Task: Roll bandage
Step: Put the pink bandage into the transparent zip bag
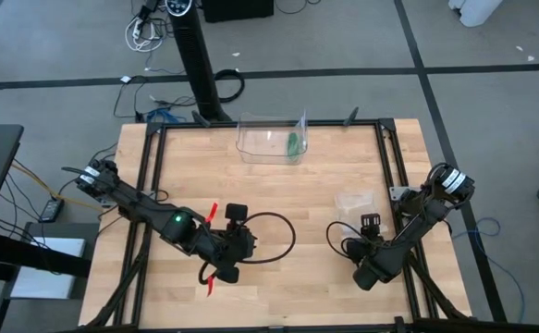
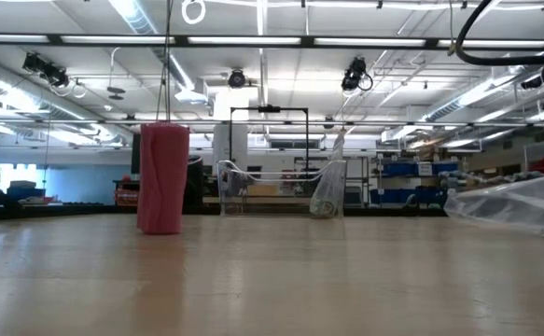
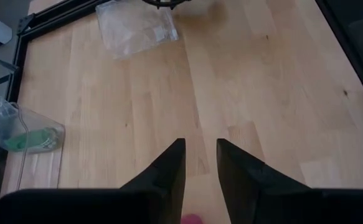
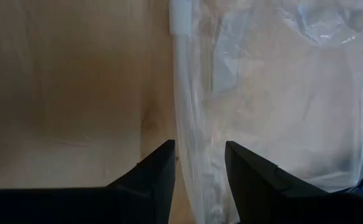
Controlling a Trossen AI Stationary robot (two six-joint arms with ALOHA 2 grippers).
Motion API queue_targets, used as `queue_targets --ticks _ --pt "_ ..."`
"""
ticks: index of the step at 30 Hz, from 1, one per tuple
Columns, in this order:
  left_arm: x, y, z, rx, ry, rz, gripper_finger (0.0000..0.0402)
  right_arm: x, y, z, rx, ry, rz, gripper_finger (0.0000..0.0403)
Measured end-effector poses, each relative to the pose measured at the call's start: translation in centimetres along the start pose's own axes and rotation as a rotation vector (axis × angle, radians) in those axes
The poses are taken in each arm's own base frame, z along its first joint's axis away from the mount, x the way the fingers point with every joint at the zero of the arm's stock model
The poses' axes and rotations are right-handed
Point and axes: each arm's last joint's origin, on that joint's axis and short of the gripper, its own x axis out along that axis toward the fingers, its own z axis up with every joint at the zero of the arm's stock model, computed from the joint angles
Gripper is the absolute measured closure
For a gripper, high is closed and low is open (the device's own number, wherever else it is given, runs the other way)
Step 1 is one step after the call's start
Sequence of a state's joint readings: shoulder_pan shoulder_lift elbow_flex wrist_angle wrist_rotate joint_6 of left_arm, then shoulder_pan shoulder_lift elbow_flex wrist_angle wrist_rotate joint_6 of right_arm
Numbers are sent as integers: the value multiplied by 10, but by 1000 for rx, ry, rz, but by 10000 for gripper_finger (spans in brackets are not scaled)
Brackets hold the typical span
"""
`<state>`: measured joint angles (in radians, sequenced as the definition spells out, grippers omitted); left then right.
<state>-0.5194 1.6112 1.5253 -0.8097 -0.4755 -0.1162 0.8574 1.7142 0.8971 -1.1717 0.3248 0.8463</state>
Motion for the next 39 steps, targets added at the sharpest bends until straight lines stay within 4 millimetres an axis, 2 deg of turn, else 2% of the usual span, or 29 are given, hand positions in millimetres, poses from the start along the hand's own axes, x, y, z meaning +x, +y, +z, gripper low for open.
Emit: queue_targets --ticks 7,10,14,19,22,26,30,34,39 --pt "0 0 0 -1 0 0 304 5 -4 -3 -11 -3 -59 280" --pt "0 0 0 -1 0 0 304 6 -6 -3 -9 -3 -72 311" --pt "0 0 0 0 0 0 304 6 -7 -1 -13 -18 -82 385" --pt "0 0 0 0 1 0 308 1 -6 4 -2 -46 -49 399" --pt "0 0 0 1 1 12 313 -17 -10 10 13 -108 -3 400" --pt "0 2 0 14 -4 52 318 -52 -23 18 48 -258 31 401" --pt "0 2 2 55 -22 55 322 -90 -45 21 103 -393 42 401" --pt "-1 1 12 110 -115 69 334 -127 -71 22 150 -526 80 402" --pt "13 -4 13 220 -254 62 364 -161 -94 20 151 -674 85 402"
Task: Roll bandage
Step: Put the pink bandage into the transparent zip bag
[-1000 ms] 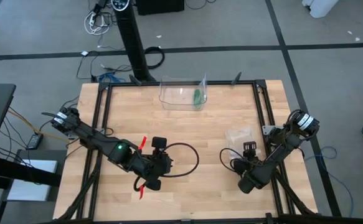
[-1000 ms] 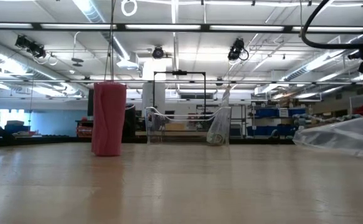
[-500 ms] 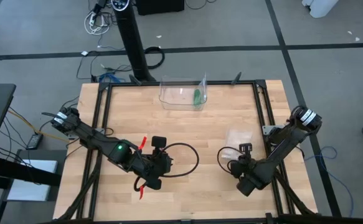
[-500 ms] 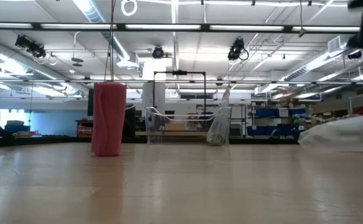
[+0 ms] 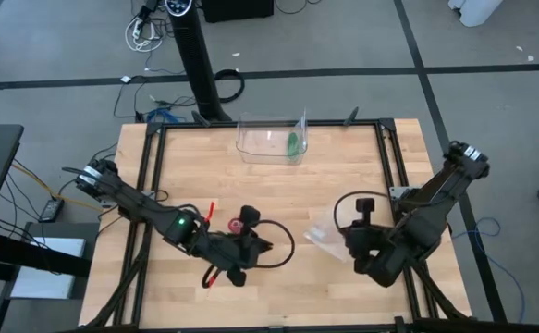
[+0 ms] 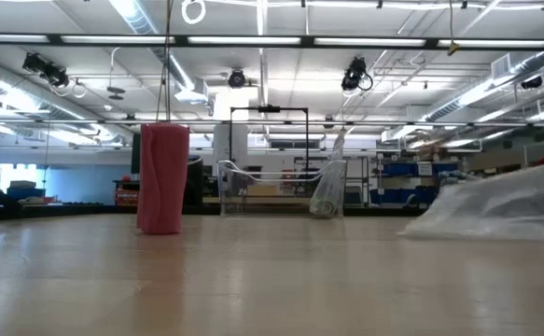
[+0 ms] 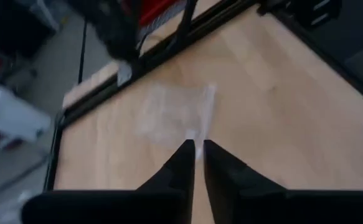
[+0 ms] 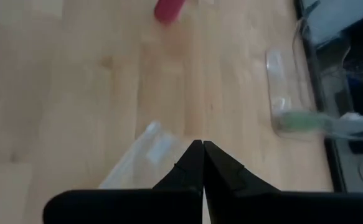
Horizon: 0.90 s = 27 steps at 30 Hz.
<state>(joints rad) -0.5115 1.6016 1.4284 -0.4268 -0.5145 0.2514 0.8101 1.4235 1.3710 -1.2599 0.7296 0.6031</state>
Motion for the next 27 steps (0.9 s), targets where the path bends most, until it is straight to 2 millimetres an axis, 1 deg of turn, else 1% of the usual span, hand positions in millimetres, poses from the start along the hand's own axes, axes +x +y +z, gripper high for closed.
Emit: queue_targets --ticks 3,5,6,8,11,14,17,21,25,27 --pt "13 -2 -10 20 -44 -25 381 -7 -4 5 27 -28 22 402" --pt "19 -2 -17 11 -53 -27 387 -3 0 5 69 -11 59 395" --pt "22 -3 -20 7 -55 -30 388 1 5 4 88 3 77 388" --pt "25 -4 -24 -7 -51 -32 389 16 18 1 104 44 109 367" --pt "25 -4 -25 -40 -54 -30 388 43 39 -5 121 108 113 327" --pt "25 -3 -24 -55 -60 -28 386 74 55 -11 145 180 89 288" --pt "25 -3 -24 -55 -60 -28 385 102 68 -17 146 261 76 263" --pt "25 -3 -24 -56 -60 -28 385 131 80 -25 127 354 74 256" --pt "25 -3 -24 -56 -59 -26 385 147 83 -29 123 402 44 266" --pt "25 -3 -24 -56 -59 -26 385 151 83 -30 122 416 34 274"
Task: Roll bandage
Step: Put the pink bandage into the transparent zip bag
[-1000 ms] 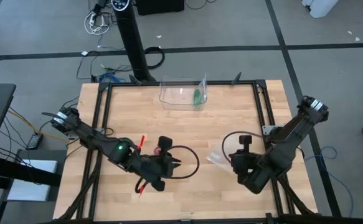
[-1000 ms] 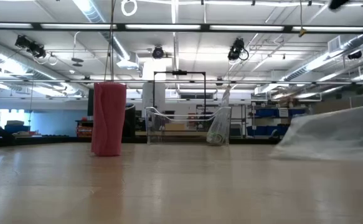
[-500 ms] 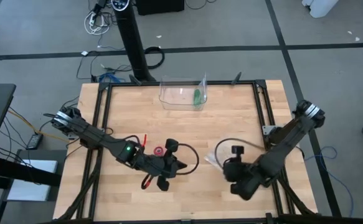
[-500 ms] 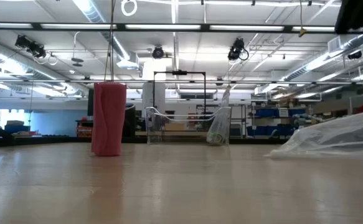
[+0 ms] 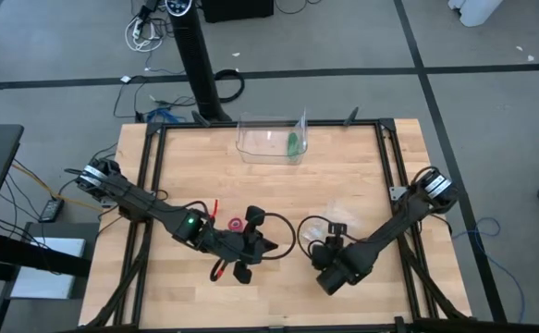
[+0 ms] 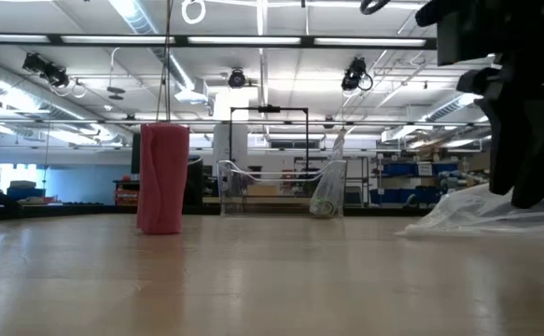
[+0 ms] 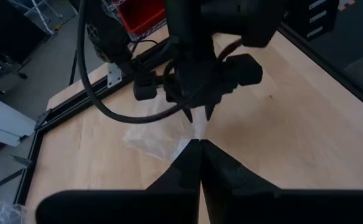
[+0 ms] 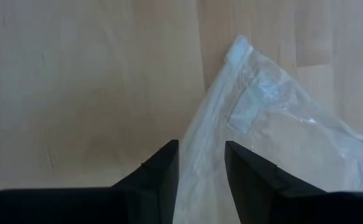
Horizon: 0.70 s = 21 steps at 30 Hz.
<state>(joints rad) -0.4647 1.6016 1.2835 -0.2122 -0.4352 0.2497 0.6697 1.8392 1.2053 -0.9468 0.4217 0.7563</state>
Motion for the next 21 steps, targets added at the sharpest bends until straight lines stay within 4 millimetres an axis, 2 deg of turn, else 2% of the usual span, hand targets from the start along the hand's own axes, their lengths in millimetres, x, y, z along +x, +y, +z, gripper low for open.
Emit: queue_targets --ticks 5,15,18,21 --pt "0 0 0 -3 1 2 384 8 -2 -2 5 23 -12 284" --pt "0 0 0 -20 5 11 384 24 -10 -14 49 84 -45 274" --pt "0 0 0 -22 4 12 384 25 -13 -14 50 92 -67 299" --pt "0 1 0 -25 6 16 384 24 -14 -16 37 100 -86 360"
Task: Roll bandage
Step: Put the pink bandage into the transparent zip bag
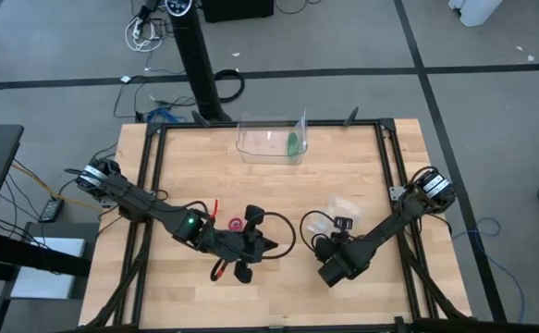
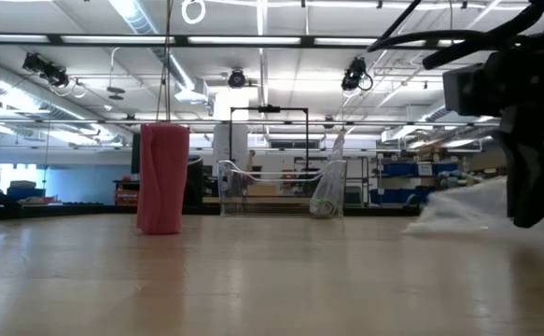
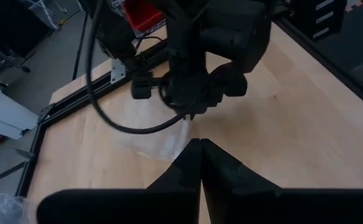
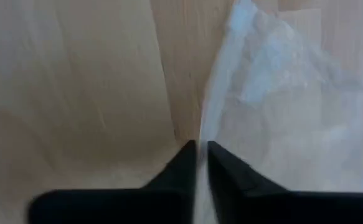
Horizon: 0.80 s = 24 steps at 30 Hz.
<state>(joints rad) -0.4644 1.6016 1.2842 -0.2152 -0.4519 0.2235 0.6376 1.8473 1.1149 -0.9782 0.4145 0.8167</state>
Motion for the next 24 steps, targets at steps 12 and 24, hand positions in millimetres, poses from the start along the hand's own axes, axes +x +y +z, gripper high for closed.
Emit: queue_targets --ticks 12,24 --pt "1 6 -3 27 45 131 386 -71 -13 8 -43 -106 18 400" --pt "-3 20 -33 -87 -328 36 394 -162 -61 -12 55 -475 171 402"
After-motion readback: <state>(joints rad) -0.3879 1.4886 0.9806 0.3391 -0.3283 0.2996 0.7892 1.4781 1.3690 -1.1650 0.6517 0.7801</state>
